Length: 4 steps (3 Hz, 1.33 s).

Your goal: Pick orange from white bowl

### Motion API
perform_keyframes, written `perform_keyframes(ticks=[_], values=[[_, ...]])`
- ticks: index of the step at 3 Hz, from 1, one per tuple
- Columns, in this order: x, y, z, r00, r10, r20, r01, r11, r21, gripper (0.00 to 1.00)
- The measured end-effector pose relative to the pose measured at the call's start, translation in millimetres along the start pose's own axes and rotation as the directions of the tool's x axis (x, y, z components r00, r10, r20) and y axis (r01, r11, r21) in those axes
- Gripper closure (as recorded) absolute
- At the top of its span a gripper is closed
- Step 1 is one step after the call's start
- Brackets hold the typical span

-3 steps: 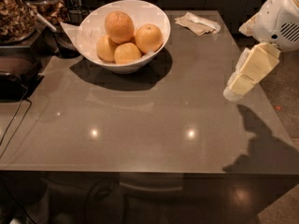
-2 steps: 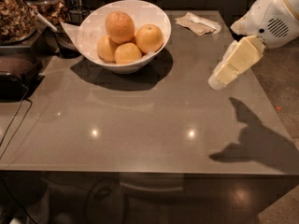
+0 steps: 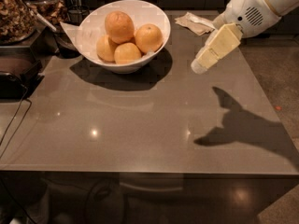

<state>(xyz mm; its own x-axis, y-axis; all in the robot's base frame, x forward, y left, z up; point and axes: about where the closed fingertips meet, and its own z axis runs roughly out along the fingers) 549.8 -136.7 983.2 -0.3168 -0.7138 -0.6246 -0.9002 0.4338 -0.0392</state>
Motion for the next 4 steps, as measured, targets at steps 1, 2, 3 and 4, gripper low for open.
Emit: perform_keyframes(ticks=[1,2,3,4], values=[[-1.1,-0.4,-0.2,1.000,-0.002,0.001,0.002,1.0000,0.000,0.00],[-16.2,-11.3,13.1,0.997,0.034,0.076,-0.033,0.9994,-0.004,0.00],[-65.0,-44.0,45.4,0.991,0.055,0.119,-0.052,0.9984,-0.021,0.00],[-66.1,-43.9,47.0,0.991,0.054,0.122,-0.051,0.9984,-0.025,0.00]])
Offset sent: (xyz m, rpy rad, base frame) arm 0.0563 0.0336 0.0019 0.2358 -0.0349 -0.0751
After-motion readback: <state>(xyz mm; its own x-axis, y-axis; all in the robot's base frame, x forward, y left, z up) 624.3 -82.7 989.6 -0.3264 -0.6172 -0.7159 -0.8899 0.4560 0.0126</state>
